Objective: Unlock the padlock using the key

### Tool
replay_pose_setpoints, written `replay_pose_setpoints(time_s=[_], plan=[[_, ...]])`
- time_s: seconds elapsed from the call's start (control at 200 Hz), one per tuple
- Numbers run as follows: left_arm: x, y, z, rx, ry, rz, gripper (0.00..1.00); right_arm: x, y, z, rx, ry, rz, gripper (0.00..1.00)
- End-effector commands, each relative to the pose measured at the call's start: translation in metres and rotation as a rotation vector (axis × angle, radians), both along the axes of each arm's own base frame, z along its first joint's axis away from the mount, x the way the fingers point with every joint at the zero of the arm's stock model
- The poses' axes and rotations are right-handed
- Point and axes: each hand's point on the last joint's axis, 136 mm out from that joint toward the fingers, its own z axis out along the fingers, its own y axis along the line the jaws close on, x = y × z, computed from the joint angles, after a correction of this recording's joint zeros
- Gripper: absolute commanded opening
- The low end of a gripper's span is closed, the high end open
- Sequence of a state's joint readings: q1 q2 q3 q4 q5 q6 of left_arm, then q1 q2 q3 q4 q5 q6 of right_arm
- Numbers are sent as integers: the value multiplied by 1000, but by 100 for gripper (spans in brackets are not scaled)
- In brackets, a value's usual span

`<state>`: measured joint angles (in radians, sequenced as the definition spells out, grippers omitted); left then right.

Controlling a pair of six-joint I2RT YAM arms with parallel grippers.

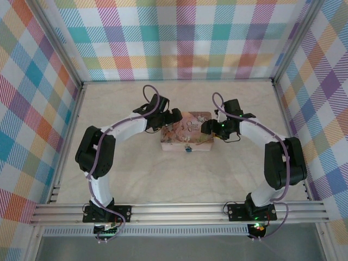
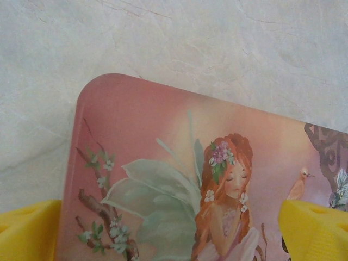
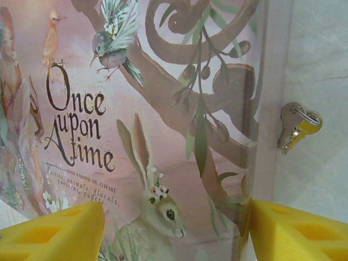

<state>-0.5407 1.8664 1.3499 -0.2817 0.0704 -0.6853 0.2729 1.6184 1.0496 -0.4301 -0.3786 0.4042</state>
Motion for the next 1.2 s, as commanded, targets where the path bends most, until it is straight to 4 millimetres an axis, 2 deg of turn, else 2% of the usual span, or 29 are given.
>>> replay_pose_setpoints(time_s=[0.0, 0.31, 0.53, 0.69, 0.81, 0.935, 1.02, 1.195], plan=[[-15, -36, 16, -120, 9, -121, 99, 1, 27, 18, 120, -22, 55, 69], [-9, 10, 21, -105, -12, -42, 99, 10, 57, 21, 145, -26, 98, 69], [-1, 32, 24, -86, -24, -4, 99, 18, 75, 22, 158, -31, 123, 69], [3, 42, 26, -77, -26, 7, 99, 19, 81, 24, 163, -28, 131, 69], [4, 44, 26, -69, -28, 4, 100, 17, 77, 25, 135, -35, 126, 70], [4, 53, 28, -64, -35, 22, 100, 18, 63, 28, 78, -50, 97, 75], [-2, 64, 27, -52, -14, 40, 100, 18, 49, 30, 41, -54, 61, 77], [-9, 88, 39, -6, -28, 65, 100, 17, 12, 38, -42, -78, -16, 78]])
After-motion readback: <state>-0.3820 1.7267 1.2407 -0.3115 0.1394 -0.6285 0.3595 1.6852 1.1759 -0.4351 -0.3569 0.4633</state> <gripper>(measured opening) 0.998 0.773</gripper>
